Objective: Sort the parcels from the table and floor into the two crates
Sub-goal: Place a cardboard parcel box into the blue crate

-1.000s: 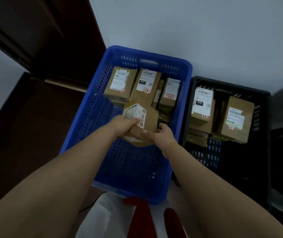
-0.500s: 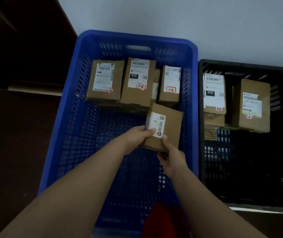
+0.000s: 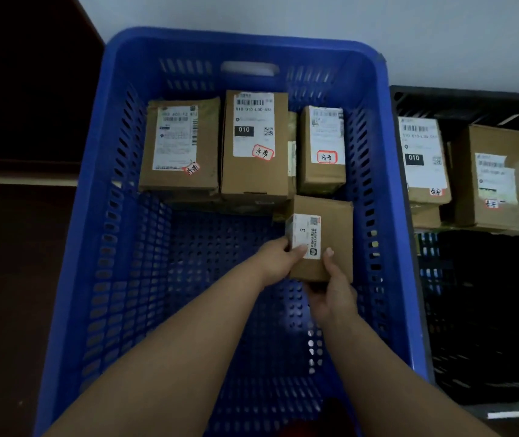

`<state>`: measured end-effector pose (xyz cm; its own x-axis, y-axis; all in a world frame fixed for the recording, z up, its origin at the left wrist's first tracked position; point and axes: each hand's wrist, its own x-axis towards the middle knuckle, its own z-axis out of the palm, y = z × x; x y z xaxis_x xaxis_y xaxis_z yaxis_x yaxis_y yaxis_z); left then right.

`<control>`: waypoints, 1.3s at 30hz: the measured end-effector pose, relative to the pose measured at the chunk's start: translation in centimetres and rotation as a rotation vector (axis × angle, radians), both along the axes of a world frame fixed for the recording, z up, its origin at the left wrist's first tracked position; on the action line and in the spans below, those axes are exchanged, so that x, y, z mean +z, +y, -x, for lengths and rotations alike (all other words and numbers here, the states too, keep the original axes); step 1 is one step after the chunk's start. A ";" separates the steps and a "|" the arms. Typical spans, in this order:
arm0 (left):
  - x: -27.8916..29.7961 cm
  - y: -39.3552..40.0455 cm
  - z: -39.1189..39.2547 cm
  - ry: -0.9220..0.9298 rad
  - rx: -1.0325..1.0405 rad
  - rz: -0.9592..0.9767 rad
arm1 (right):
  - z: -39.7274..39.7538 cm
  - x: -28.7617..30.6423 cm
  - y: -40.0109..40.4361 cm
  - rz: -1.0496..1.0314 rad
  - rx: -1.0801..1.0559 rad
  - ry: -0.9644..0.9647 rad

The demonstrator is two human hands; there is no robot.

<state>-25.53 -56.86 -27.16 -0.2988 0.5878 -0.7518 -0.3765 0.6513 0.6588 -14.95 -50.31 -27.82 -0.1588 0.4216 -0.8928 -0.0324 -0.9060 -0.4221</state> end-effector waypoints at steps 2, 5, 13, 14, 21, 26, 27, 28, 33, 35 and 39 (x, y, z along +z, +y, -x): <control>-0.4 0.6 0.3 0.006 -0.005 0.008 | 0.6 -0.3 0.5 0.006 -0.021 0.010; -0.8 1.3 0.5 0.032 -0.056 0.016 | 1.2 -0.7 1.1 0.011 -0.020 0.012; 0.9 0.3 3.0 0.885 -0.290 0.195 | 0.5 -1.4 0.1 -0.001 0.023 -0.041; 1.5 0.6 3.5 1.096 -0.302 0.153 | 0.4 -1.4 0.0 0.001 0.025 -0.043; 2.1 4.9 7.2 1.489 -0.917 0.196 | -0.1 -1.5 0.3 0.003 0.004 -0.057; 1.3 6.3 7.5 1.435 -1.124 0.402 | -0.3 -1.5 0.0 -0.006 -0.019 -0.066; 1.3 6.4 7.5 1.442 -1.151 0.427 | -0.3 -1.5 -0.2 -0.014 -0.027 -0.070; 1.3 6.3 7.5 1.451 -1.162 0.445 | -0.3 -1.4 -0.2 -0.022 -0.037 -0.077; 0.9 5.0 8.4 1.429 -1.126 0.426 | 0.2 -1.3 -0.7 -0.061 -0.083 -0.120; 1.0 5.0 8.4 1.404 -1.119 0.423 | 0.8 -1.3 -0.7 -0.076 -0.092 -0.124; 1.2 5.3 8.4 1.364 -1.084 0.401 | 1.9 -1.4 0.2 -0.092 -0.073 -0.097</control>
